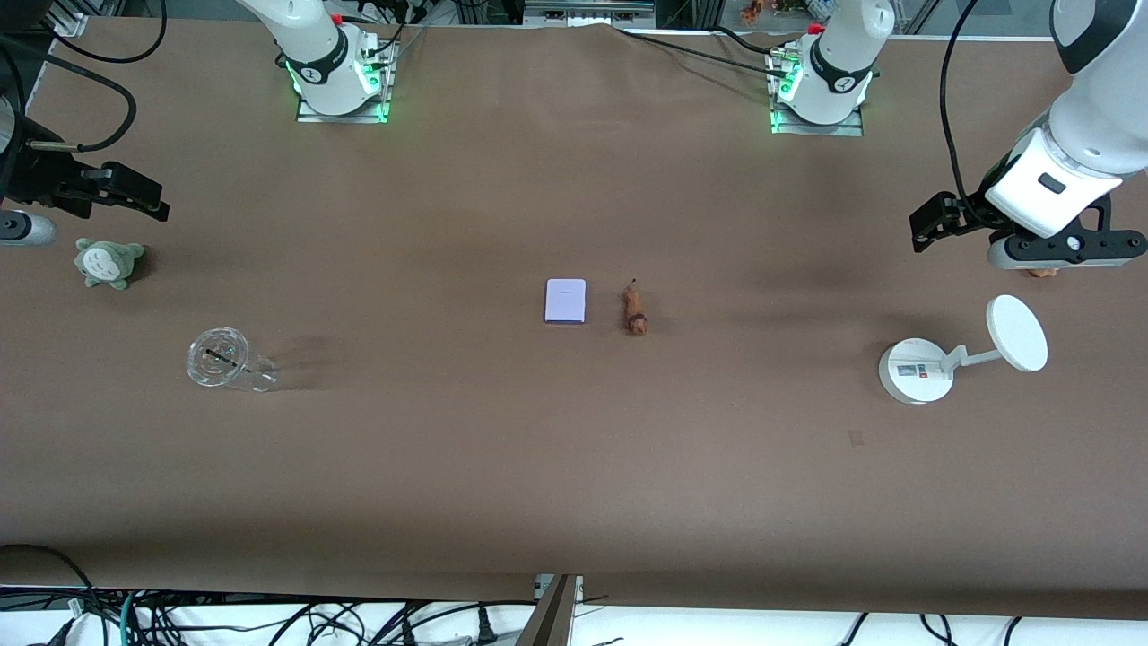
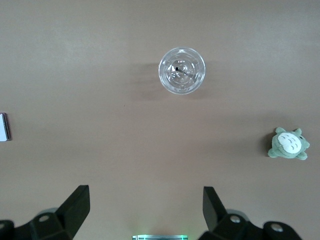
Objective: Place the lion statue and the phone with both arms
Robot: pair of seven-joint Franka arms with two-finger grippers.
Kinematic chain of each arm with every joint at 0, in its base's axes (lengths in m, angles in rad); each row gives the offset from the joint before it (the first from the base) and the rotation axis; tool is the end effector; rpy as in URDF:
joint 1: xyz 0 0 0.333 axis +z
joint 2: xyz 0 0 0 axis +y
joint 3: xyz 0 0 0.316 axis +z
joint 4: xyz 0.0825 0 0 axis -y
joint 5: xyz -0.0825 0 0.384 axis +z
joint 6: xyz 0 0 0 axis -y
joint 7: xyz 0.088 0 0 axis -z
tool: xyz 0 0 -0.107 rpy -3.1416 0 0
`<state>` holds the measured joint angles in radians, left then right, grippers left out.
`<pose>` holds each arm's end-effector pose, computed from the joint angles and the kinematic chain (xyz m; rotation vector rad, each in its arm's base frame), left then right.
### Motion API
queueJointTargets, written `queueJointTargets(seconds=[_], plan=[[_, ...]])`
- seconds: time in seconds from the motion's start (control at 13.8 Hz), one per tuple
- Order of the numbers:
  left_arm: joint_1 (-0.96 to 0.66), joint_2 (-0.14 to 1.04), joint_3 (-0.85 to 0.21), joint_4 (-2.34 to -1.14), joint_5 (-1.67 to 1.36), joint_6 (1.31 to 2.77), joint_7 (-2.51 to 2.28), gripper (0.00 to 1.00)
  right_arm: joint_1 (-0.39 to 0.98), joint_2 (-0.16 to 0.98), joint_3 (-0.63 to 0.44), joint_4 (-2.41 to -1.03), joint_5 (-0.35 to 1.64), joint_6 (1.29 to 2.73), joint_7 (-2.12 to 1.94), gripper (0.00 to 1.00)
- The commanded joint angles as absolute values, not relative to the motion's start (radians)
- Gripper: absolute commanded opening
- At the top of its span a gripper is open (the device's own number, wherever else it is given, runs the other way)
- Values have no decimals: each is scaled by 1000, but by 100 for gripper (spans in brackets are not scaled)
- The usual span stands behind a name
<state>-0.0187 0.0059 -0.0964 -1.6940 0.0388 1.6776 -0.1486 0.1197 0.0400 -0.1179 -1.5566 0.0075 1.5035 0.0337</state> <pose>0.5581 -0.0606 0.5720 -3.1006 -0.0449 0.0265 0.5587 0.0032 0.6034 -3.1367 0.0500 0.1458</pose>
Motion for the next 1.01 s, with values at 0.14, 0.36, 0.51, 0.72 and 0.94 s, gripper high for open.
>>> queueJointTargets(seconds=[0.14,0.36,0.51,0.72,0.94], plan=[[-23,32,-92,-1646,29,1657,-143,100,112,49,-112,-1529,8,1482,34,100],[-21,34,-94,-1646,29,1652,-141,100,113,49,-112,-1529,8,1480,38,100],[-23,34,-94,-1647,29,1651,-141,100,114,49,-112,-1529,8,1482,37,100],[-25,47,-107,-1647,-12,1615,-143,100,110,55,-112,-1529,9,1489,26,100],[-43,87,-126,-1651,-44,1546,-140,100,110,61,-113,-1528,9,1496,28,100]])
